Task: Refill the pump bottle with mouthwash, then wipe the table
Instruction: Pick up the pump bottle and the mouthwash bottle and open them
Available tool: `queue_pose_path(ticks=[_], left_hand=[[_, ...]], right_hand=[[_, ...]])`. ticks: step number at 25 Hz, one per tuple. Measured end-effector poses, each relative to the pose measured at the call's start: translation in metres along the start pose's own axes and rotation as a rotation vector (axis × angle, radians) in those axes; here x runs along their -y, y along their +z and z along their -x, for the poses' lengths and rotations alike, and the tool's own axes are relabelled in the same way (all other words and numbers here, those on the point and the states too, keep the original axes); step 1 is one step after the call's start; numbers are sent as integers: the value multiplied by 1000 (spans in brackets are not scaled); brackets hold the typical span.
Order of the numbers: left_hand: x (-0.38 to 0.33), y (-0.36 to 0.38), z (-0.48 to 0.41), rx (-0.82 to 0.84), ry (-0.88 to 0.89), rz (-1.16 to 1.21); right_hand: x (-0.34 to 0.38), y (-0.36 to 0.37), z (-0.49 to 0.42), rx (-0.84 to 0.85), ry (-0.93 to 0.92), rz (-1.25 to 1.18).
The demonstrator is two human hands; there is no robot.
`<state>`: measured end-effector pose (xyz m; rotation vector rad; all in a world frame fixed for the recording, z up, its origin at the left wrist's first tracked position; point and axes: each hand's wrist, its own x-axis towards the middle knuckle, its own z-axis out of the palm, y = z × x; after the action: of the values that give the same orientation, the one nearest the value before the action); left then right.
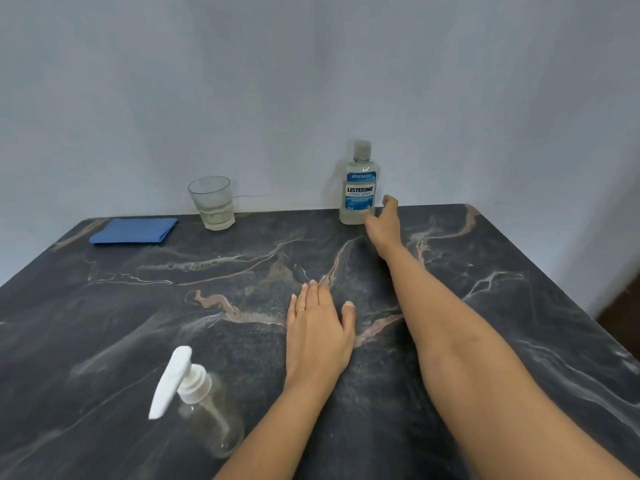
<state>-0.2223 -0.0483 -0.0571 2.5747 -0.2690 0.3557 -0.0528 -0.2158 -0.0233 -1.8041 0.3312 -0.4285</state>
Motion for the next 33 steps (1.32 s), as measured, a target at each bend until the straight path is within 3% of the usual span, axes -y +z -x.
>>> queue_pose_path(ticks=[3, 8, 15, 25, 33], left_hand=[[1, 2, 0, -7, 12, -7], [2, 2, 0, -11, 13, 8], [-8, -22, 17, 47, -3, 123], [12, -86, 149, 167, 59, 266], [35, -116, 208, 146, 87, 241]], right_hand=[[-7, 0, -25, 101, -13, -45], [-7, -4, -10, 90, -80, 78], [0, -52, 99, 202, -120, 190], [11, -121, 278, 290, -37, 128], [21, -143, 343, 294, -31, 196]])
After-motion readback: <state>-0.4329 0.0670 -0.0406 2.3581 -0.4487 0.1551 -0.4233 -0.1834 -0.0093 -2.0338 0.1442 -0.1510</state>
